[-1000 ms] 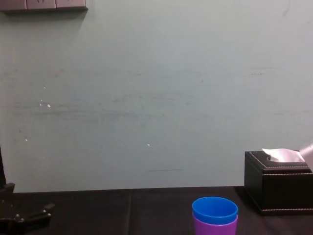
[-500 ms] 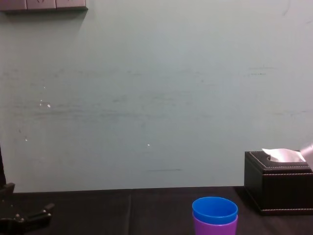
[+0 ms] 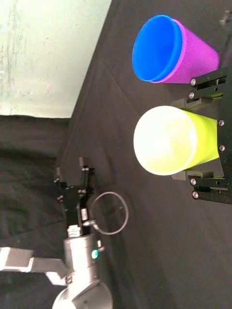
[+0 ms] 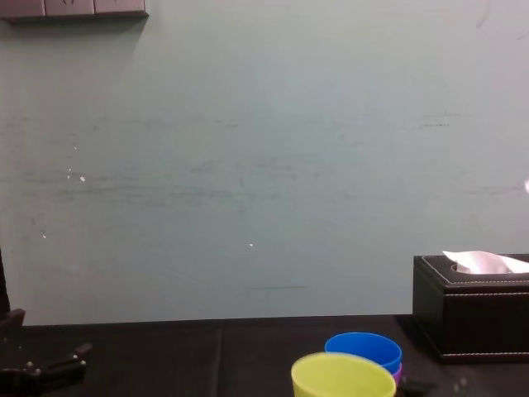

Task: Stack the three plastic cups sequentially using one hand.

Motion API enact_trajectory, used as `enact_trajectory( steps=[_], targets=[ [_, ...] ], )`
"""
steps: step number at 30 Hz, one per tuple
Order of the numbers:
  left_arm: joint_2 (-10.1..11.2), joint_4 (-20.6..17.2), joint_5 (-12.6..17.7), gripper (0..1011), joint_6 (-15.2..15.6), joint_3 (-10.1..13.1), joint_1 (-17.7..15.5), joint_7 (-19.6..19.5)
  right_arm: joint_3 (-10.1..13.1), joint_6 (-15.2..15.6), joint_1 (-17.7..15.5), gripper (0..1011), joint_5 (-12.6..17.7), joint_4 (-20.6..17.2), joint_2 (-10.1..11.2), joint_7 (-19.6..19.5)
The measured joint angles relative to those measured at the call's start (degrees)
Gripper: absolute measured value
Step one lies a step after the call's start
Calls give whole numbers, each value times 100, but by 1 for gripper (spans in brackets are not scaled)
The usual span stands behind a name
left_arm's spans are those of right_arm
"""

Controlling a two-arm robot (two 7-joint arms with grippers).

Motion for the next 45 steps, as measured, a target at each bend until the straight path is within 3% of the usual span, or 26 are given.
enact_trajectory(
  steps=[9, 18, 27, 45],
  targets=[
    [0, 0, 0, 1011, 0, 0, 0, 0, 21, 632, 450, 723, 245, -433, 132, -34],
    [0, 0, 0, 1011, 0, 0, 0, 0, 66, 885, 1009, 723, 408, -404, 160, -111],
    [0, 0, 0, 1011, 0, 0, 0, 0, 122, 921, 1311, 723, 536, -134, 178, -260],
    [0, 0, 0, 1011, 0, 0, 0, 0, 15, 585, 1386, 723, 373, 355, 62, -389]
  ],
)
